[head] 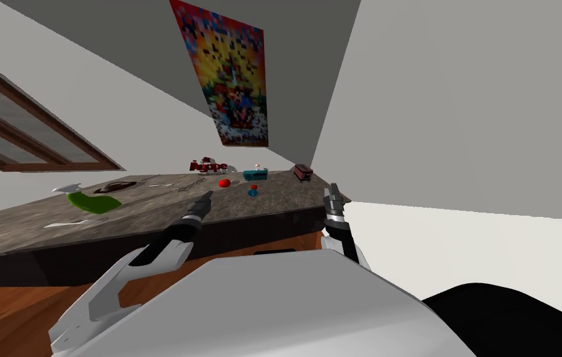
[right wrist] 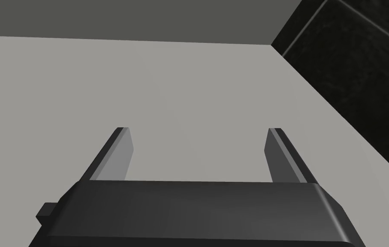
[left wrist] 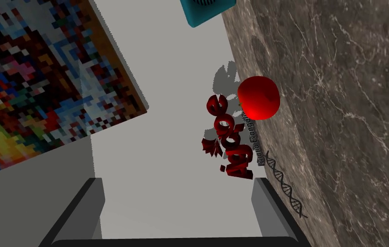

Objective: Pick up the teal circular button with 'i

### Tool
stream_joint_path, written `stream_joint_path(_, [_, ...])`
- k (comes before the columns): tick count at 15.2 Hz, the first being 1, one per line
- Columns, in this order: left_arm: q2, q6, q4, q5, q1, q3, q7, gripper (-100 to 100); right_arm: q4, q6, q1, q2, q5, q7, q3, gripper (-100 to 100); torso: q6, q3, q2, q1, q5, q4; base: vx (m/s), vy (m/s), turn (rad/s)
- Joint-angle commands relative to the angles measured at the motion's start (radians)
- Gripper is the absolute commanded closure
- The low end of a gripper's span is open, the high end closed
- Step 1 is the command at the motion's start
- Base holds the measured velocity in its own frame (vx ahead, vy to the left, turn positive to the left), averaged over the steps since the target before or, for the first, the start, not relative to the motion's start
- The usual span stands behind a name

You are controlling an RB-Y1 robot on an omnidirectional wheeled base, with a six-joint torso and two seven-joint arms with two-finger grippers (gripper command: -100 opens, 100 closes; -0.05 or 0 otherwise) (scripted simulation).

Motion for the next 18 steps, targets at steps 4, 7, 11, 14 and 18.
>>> stream_joint_path(4, [0.058, 0.105, 0.047, 0.051, 0.006, 0.054, 0.013, -100, 0.000, 0.000, 0.000, 0.000, 0.000, 0.000, 0.000, 0, -0.001, 0.000, -0.001, 0.001, 0.000, 0.000, -0.013, -0.015, -0.119])
stream_joint_path(7, [0.089, 0.168, 0.072, 0.081, 0.008, 0.086, 0.021, -100, 0.000, 0.000, 0.000, 0.000, 0.000, 0.000, 0.000, 0, -0.001, 0.000, -0.001, 0.000, 0.000, 0.000, -0.014, -0.020, -0.212])
stream_joint_path(11, [0.120, 0.245, 0.097, 0.112, 0.011, 0.118, 0.030, -100, 0.000, 0.000, 0.000, 0.000, 0.000, 0.000, 0.000, 0, -0.001, 0.000, -0.001, 0.001, 0.000, 0.000, -0.009, -0.017, -0.140])
stream_joint_path(14, [0.120, 0.296, 0.097, 0.112, 0.011, 0.118, 0.030, -100, 0.000, 0.000, 0.000, 0.000, 0.000, 0.000, 0.000, 0, -0.001, 0.000, -0.001, 0.000, 0.000, 0.000, -0.006, -0.011, -0.130])
stream_joint_path(18, [0.151, 0.373, 0.125, 0.143, 0.014, 0.150, 0.040, -100, 0.000, 0.000, 0.000, 0.000, 0.000, 0.000, 0.000, 0, -0.001, -0.001, -0.001, 0.000, 0.000, 0.000, -0.005, -0.015, -0.158])
